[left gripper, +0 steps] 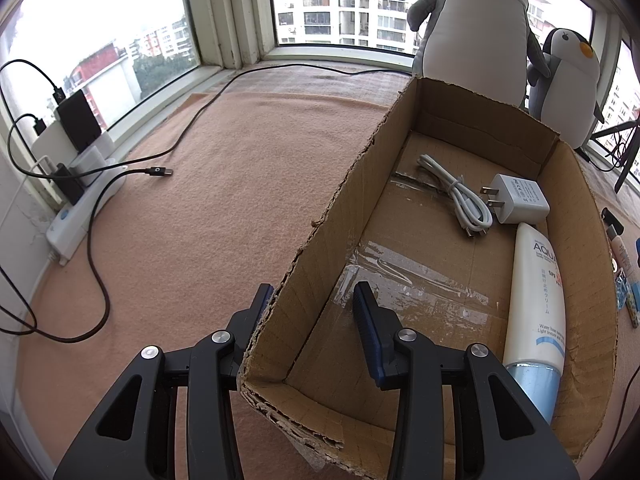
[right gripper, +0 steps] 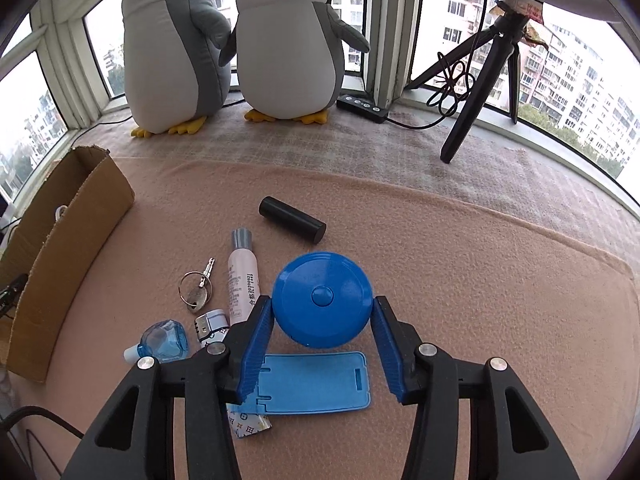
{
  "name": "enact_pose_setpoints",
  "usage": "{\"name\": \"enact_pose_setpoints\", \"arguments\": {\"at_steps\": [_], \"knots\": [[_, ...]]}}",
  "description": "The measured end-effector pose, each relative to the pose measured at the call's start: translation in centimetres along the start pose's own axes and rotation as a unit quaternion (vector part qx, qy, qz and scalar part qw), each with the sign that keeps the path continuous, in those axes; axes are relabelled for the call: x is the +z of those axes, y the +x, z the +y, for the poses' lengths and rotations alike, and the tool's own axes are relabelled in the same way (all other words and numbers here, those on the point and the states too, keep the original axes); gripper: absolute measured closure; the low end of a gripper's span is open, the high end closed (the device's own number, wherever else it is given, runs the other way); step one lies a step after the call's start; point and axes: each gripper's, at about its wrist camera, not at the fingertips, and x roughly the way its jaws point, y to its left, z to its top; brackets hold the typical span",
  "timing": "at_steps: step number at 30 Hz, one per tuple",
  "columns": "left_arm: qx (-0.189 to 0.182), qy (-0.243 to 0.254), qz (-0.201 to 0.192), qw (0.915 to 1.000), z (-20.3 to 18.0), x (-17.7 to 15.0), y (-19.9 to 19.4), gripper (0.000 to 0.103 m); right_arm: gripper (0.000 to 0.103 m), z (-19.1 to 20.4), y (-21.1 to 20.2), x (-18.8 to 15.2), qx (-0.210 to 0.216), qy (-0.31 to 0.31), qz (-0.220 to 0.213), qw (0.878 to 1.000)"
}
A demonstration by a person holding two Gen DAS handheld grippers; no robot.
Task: Organize rigid objects
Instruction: 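Close the right gripper on the blue round tape measure, then carry the tape measure with the right gripper into the cardboard box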
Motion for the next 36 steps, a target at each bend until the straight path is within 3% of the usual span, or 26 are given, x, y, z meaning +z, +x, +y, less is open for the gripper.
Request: {"name": "enact_pose_setpoints", "arguments": {"at_steps": [7, 16, 27, 36], "knots": [[0.000, 0.000, 0.000, 1.0000, 0.0, 0.0, 0.0, 0.064, 0.057, 3.9, -3.6, 1.7, 0.046, -0.021, -0.036, 0.998], [0.000, 0.000, 0.000, 1.0000, 0.0, 0.0, 0.0, 0.065, 0.057, 13.0, -6.4, 4.1, 0.128, -0.076, -0.068, 0.986], [-0.002, -0.002, 0.000, 1.0000, -0.1, -0.1, 0.1, 0.065, 0.057, 23.0, -4.4, 4.1, 0.178, -0.136, -0.050, 0.973], [-0.002, -0.003, 0.000, 1.0000, -0.1, -0.1, 0.1, 0.065, 0.057, 26.0, -2.3, 3.5, 0.187, -0.152, -0.025, 0.970]]}}
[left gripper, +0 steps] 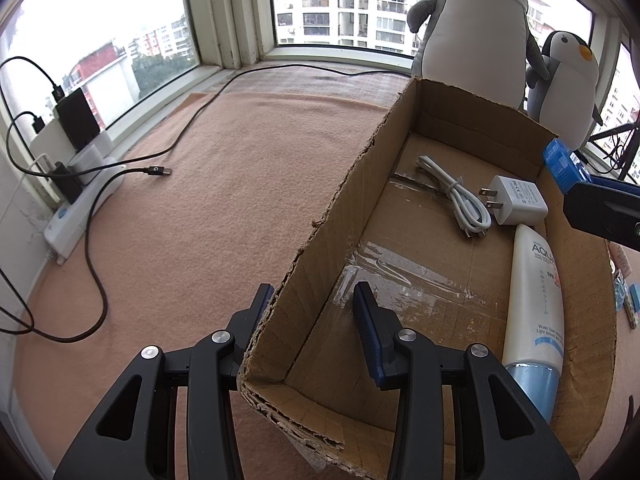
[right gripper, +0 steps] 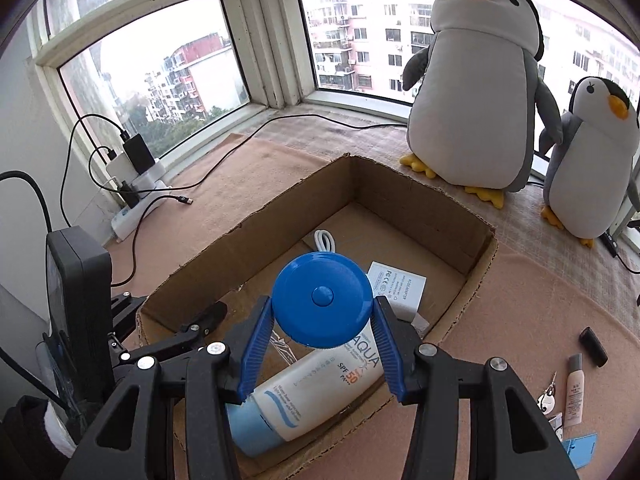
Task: Organize rigid objects
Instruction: 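Carry the tape measure with the right gripper into the cardboard box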
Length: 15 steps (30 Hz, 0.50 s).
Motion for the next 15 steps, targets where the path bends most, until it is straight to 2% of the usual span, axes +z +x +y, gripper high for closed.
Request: {"name": "enact_pose_setpoints", "arguments": {"at_steps": [4, 8, 15], "knots": [[0.000, 0.000, 0.000, 1.0000, 0.0, 0.0, 0.0, 0.064, 0.056, 0.4, 0.6, -0.1, -0.004, -0.009, 0.007, 1.000], [0.000, 0.001, 0.000, 1.0000, -0.1, 0.0, -0.1, 0.064, 0.039, 0.2, 0.4, -0.2, -0.011, -0.005, -0.001, 1.000], [0.000, 0.001, 0.000, 1.0000, -0.1, 0.0, 0.0, 0.064, 0.039, -0.7, -0.3, -0.2, -0.015, 0.009, -0.005, 1.000]]}}
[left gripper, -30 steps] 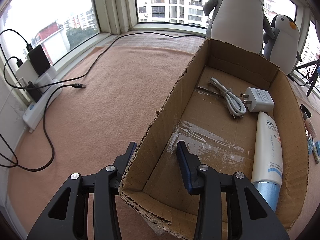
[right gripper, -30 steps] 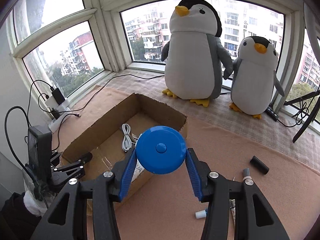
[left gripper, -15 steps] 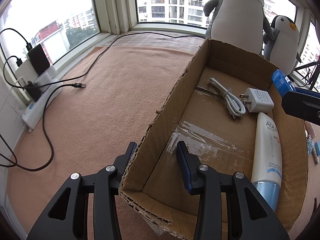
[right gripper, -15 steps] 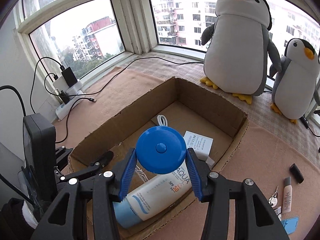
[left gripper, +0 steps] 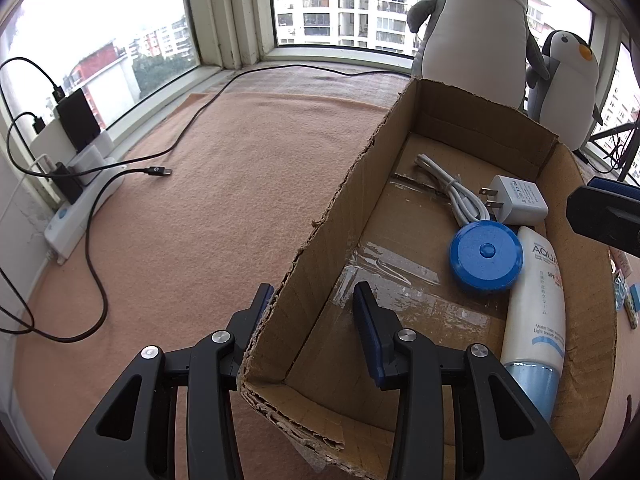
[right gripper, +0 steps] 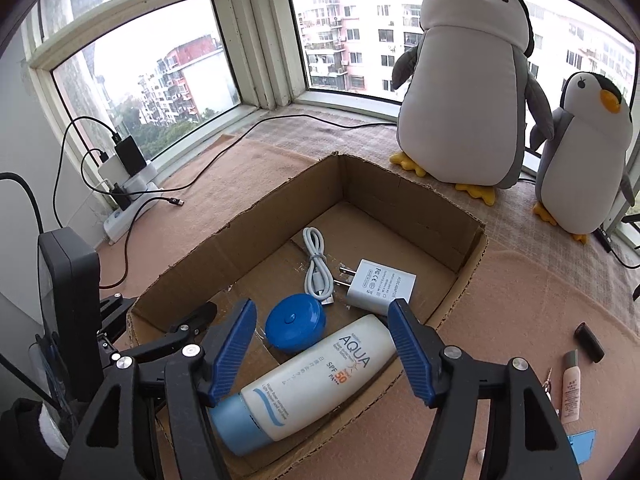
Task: Organize rigid objects
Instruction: 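Carry the tape measure with the right gripper into the cardboard box, then open the right gripper and move it back to the blue phone stand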
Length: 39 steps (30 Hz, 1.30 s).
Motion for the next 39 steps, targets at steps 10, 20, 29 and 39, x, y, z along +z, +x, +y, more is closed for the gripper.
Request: {"name": "enact_pose_setpoints", "arguments": {"at_steps": [10, 20, 29, 39], "knots": [[0.000, 0.000, 0.000, 1.0000, 0.0, 0.0, 0.0, 0.064, 0.039, -2.6, -3.0, -1.0, -0.011, 0.035, -0.019, 0.999], [0.000, 0.001, 0.000, 1.0000, 0.0, 0.0, 0.0, 0.064, 0.039, -8.5, -7.9, -4.2, -0.057, 0.088, -0.040, 0.994], [0.000, 0.001, 0.000, 1.0000, -0.2, 0.1, -0.1, 0.064, 0.039, -16.6, -11.1, -9.0, -0.122, 0.163, -0.029, 0.979], [0.001, 0.002, 0.000, 1.0000, -0.2, 0.1, -0.1, 0.064, 0.039, -22.4, -12.2, -13.5, -0.169, 0.206, -0.002, 0.964]]}}
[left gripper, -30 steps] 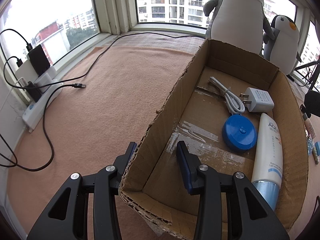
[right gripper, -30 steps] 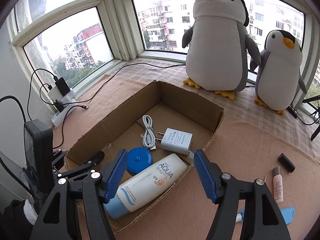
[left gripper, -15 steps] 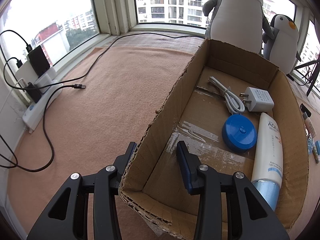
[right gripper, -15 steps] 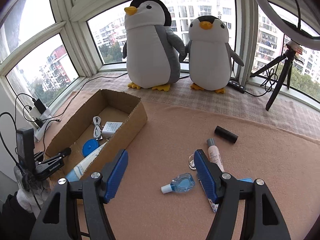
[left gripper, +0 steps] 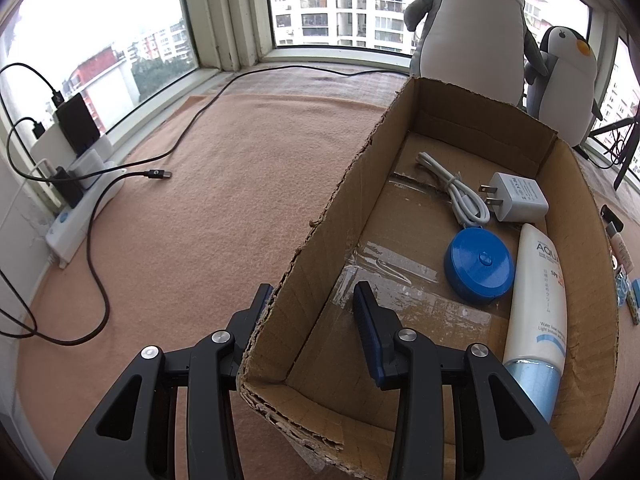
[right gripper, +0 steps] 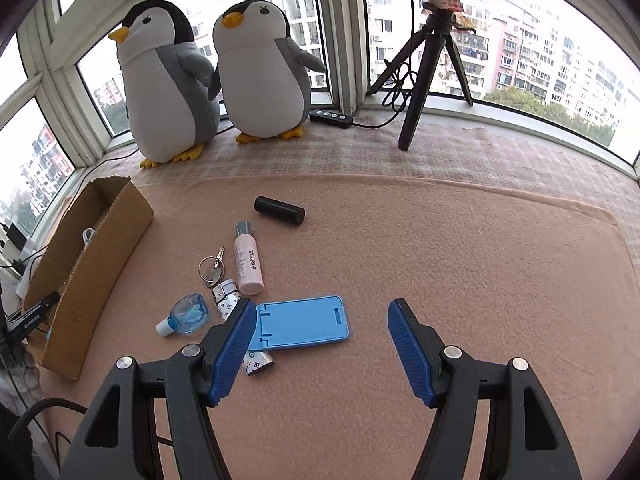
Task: Organize rigid objects
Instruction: 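Open the right gripper and move it back to the blue phone stand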
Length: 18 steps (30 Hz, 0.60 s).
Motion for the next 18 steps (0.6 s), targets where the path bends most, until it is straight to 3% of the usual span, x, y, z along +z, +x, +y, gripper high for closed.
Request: {"name": "enact_pose_setpoints", "arguments": {"at_steps": [9, 18], "knots": [[0.001, 0.001, 0.000, 1.0000, 0.0, 0.1, 0.0, 0.064, 0.039, 1.9, 1.5, -1.1, 0.014, -0.021, 0.019, 1.000], [0.001, 0.001, 0.000, 1.0000, 0.0, 0.1, 0.0, 0.064, 0.039, 4.7, 3.8, -1.2, -0.017, -0.068, 0.036, 0.997]]}}
